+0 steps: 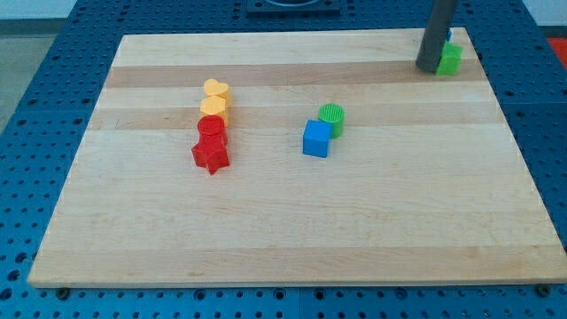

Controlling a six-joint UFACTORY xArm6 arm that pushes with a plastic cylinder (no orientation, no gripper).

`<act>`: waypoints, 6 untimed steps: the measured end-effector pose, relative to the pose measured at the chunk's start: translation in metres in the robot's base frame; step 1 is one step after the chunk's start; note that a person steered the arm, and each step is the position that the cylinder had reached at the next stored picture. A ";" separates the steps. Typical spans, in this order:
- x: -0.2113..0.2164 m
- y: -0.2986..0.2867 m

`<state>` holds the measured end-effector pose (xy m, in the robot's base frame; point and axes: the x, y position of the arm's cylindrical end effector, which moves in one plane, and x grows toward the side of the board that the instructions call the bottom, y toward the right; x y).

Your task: Put your arm parallel to green circle

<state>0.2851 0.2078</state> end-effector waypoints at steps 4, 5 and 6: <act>0.028 -0.118; 0.051 -0.168; 0.072 -0.197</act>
